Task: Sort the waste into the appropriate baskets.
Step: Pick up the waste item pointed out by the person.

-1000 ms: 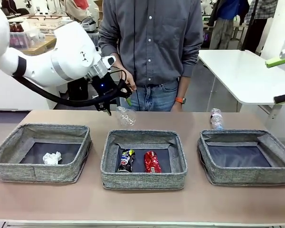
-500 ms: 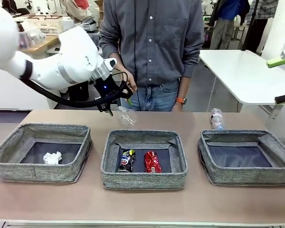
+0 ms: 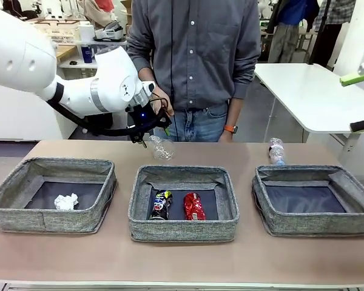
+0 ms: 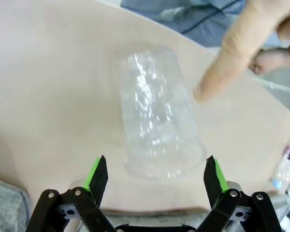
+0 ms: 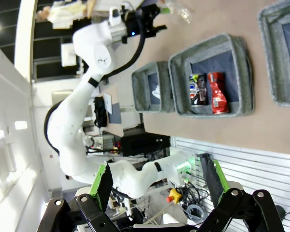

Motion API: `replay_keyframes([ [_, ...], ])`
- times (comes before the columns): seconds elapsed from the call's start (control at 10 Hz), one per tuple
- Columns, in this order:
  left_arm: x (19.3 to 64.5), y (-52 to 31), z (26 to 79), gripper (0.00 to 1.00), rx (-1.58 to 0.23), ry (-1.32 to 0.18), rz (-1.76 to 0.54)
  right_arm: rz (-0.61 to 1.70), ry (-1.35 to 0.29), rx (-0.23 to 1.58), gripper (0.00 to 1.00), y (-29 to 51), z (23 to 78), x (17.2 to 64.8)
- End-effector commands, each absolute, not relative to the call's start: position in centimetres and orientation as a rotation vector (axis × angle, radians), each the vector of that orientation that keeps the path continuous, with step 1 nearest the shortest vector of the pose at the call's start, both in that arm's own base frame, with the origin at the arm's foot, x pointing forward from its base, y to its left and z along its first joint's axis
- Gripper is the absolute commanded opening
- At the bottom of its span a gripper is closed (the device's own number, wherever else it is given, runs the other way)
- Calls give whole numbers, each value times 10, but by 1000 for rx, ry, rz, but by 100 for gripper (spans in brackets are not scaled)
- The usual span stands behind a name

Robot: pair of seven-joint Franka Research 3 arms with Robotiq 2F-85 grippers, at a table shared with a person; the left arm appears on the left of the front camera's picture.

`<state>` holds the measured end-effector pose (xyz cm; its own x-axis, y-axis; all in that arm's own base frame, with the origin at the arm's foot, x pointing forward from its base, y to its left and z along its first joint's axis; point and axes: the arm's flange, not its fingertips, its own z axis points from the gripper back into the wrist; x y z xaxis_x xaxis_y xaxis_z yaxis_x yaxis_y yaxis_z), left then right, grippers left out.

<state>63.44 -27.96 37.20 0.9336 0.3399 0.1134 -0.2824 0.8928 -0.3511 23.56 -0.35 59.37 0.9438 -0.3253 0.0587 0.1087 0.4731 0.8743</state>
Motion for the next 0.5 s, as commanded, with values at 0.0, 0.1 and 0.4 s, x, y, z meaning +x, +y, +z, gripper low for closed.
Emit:
replay_keyframes([
  [0.0,656,-289,366,100,-296,-189,370,-255,-239,1067,100,-3,594,236],
  [0.1,661,-286,360,100,-313,-180,393,-255,-239,1067,100,-3,594,236],
  [0.4,662,-281,347,100,-291,-137,413,-255,-239,1067,100,-3,594,236],
])
